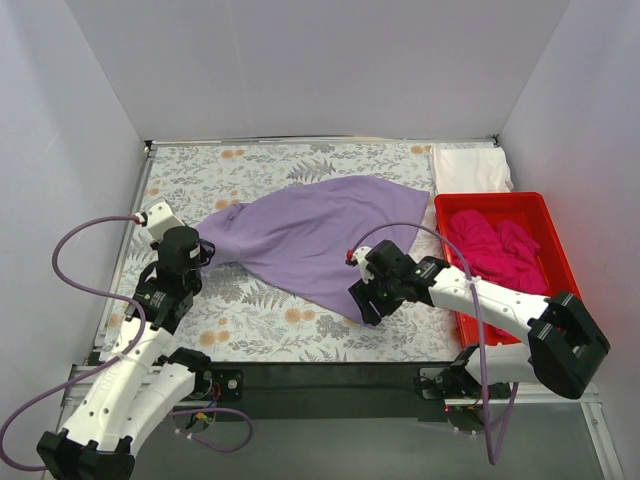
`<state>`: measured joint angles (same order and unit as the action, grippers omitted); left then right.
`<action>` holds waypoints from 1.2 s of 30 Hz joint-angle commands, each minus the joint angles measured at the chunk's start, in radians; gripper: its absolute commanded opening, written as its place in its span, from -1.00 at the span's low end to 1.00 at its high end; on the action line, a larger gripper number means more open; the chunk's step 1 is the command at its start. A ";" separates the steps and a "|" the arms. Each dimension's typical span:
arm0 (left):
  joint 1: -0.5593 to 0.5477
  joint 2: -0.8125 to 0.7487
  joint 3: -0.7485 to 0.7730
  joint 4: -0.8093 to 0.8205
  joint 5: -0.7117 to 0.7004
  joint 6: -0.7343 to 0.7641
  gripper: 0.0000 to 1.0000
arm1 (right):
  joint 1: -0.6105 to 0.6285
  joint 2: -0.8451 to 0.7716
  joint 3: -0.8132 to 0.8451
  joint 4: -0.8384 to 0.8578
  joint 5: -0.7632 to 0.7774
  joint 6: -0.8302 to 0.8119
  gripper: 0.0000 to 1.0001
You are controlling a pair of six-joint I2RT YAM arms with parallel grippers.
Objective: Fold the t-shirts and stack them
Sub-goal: Flatten the tshirt out
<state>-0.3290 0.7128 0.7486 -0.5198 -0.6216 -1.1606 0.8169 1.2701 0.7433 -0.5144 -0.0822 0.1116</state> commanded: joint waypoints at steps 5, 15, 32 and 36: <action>0.007 0.005 0.001 0.003 -0.003 0.001 -1.00 | 0.094 0.104 0.008 -0.019 0.054 0.046 0.17; 0.005 0.010 0.008 -0.002 -0.006 0.019 -1.00 | 0.171 0.201 0.079 -0.038 0.179 0.088 0.11; 0.005 0.060 0.070 0.044 -0.007 0.085 -1.00 | 0.182 0.200 0.224 -0.186 0.368 0.086 -0.97; 0.005 0.151 0.227 0.104 0.006 0.142 -1.00 | 0.133 0.146 0.406 -0.260 0.511 0.024 -0.97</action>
<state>-0.3290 0.8284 0.8398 -0.5129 -0.6113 -1.0798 0.9855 1.4948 0.9752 -0.7143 0.2611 0.1822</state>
